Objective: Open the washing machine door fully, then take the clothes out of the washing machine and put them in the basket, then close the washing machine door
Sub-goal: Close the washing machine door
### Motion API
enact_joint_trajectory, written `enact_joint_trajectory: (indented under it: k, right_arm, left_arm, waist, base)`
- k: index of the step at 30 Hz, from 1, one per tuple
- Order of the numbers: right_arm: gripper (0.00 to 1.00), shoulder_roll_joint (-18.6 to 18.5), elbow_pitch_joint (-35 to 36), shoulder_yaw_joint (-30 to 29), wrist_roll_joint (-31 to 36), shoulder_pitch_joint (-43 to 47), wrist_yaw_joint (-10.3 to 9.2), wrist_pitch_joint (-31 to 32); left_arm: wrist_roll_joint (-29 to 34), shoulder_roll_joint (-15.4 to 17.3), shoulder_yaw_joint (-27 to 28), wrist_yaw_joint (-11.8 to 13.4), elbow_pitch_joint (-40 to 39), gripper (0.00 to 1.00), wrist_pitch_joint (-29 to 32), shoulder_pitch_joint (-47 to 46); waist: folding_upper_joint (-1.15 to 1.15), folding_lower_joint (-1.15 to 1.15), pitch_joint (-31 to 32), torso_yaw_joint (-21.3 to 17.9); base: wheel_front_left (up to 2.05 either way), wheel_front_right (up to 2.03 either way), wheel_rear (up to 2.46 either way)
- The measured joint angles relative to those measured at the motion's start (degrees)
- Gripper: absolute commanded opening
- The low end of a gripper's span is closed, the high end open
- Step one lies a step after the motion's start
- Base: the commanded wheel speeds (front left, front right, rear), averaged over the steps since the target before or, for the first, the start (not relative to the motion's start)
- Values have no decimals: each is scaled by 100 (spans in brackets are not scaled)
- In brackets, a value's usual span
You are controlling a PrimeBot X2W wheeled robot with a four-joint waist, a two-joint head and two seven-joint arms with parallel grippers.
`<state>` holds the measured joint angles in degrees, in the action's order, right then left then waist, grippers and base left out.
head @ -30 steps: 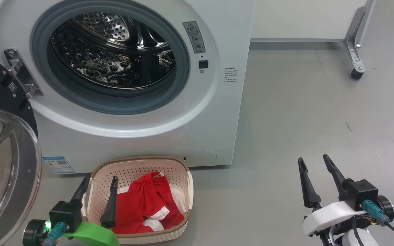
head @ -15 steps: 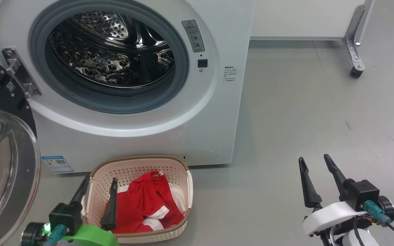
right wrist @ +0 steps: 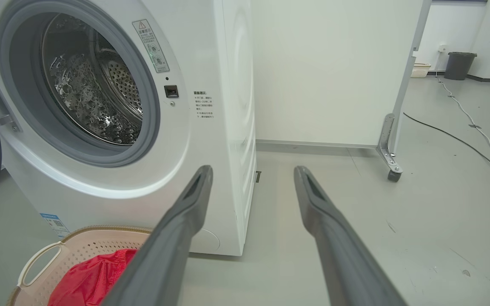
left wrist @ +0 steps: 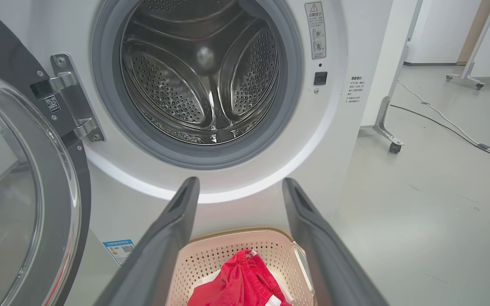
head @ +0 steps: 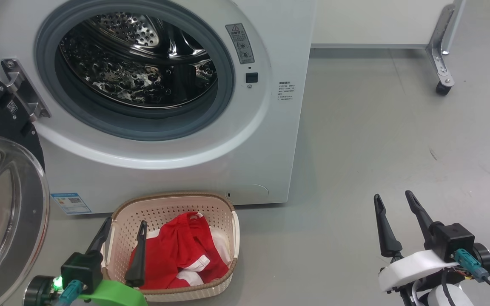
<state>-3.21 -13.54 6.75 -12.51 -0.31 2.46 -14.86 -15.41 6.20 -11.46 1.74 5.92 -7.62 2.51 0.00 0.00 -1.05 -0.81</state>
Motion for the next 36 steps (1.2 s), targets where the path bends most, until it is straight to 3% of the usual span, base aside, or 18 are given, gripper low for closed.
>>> enact_joint_trajectory:
  k: [18, 36]
  right_arm:
    - [100, 33, 12, -37, 7, 31, 0, 0]
    - [100, 42, 14, -78, 7, 33, 1, 0]
  left_arm:
    - [41, 29, -14, 57, -305, 100, 210, 132]
    - [41, 52, -159, 93, -548, 100, 354, 256]
  waist:
    - [0, 0, -18, 4]
    - [0, 0, -65, -10]
  base:
    - [-24, 63, -39]
    - [-96, 114, -18]
